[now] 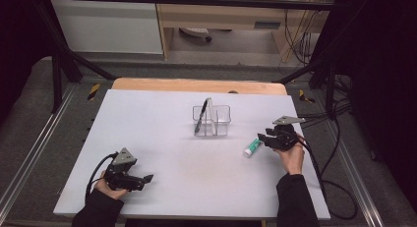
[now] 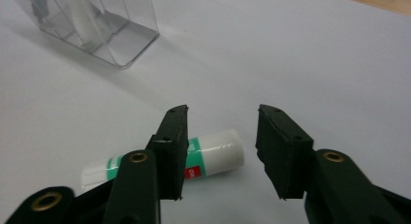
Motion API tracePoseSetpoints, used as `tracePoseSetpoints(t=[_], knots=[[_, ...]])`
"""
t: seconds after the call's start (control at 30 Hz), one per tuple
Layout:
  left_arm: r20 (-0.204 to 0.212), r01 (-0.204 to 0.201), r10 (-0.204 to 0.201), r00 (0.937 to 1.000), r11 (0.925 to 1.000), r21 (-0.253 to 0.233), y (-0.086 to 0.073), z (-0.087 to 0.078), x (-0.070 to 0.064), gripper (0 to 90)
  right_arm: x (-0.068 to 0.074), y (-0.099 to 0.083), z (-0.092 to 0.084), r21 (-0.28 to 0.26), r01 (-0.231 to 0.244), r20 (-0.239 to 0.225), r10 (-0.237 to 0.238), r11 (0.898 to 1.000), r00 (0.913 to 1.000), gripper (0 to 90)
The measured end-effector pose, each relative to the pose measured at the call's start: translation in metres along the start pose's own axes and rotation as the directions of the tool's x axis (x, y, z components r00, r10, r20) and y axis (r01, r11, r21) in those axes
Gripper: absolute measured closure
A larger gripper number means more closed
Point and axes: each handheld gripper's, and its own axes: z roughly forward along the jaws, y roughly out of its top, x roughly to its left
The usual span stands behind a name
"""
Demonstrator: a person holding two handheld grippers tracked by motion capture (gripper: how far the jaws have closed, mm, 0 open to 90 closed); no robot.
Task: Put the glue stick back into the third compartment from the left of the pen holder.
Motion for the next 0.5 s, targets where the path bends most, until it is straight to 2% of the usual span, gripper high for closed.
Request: tracePoseSetpoints(t=[0.3, 0.37, 0.5], knots=[[-0.006, 0.000, 0.001, 1.0000, 1.0000, 0.005, 0.000, 0.001, 0.000, 10.4, -0.011, 0.001, 0.013, 0.020, 0.018, 0.038, -0.019, 1.000, 0.9991, 79.0], [-0.007, 0.000, 0.000, 1.0000, 1.0000, 0.007, 0.000, 0.001, 0.000, 10.4, -0.013, 0.001, 0.015, 0.027, 0.012, 0.034, -0.013, 1.000, 0.9994, 82.3], [-0.004, -0.001, 0.001, 1.0000, 0.9999, 0.012, 0.001, 0.003, -0.001, 10.4, -0.015, 0.000, 0.020, 0.037, 0.033, 0.052, -0.035, 0.999, 0.9980, 89.1]])
